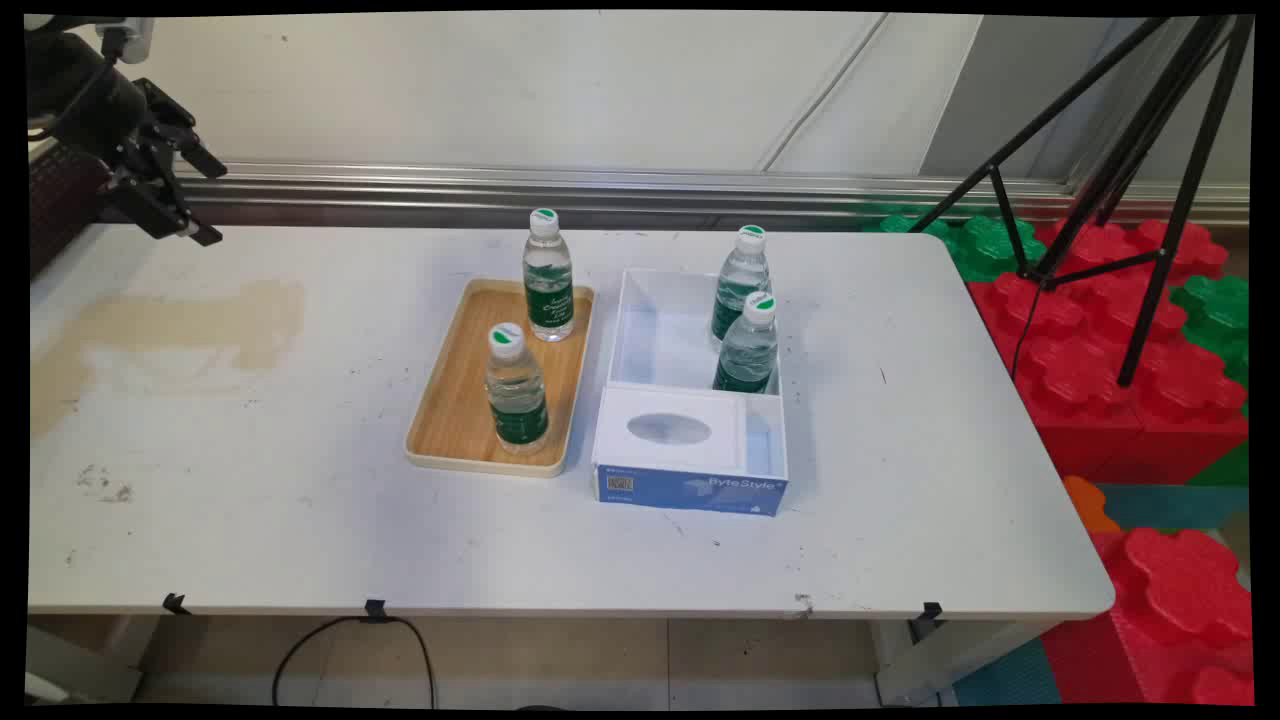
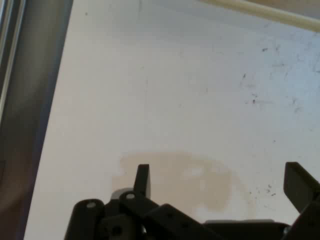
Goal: Pick up the green bottle from the white box
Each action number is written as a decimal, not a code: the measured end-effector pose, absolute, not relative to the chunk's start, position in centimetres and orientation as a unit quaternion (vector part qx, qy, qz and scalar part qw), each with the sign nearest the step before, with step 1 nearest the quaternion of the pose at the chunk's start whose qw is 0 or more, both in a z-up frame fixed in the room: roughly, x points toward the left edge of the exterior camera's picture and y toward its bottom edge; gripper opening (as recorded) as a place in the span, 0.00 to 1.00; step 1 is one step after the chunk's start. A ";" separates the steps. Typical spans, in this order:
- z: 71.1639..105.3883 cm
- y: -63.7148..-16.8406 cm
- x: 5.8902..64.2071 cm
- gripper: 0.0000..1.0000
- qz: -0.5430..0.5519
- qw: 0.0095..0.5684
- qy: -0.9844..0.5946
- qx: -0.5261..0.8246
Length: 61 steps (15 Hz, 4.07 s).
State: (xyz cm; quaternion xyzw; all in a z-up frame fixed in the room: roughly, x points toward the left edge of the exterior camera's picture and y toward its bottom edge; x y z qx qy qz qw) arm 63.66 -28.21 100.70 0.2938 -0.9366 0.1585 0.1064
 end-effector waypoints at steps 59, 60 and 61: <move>79.9 -57.0 29.9 0.00 0.059 0.446 -0.888 0.101; 79.9 -57.0 29.8 0.00 0.060 0.447 -0.887 0.101; 79.8 -57.0 29.8 0.00 0.061 0.448 -0.886 0.101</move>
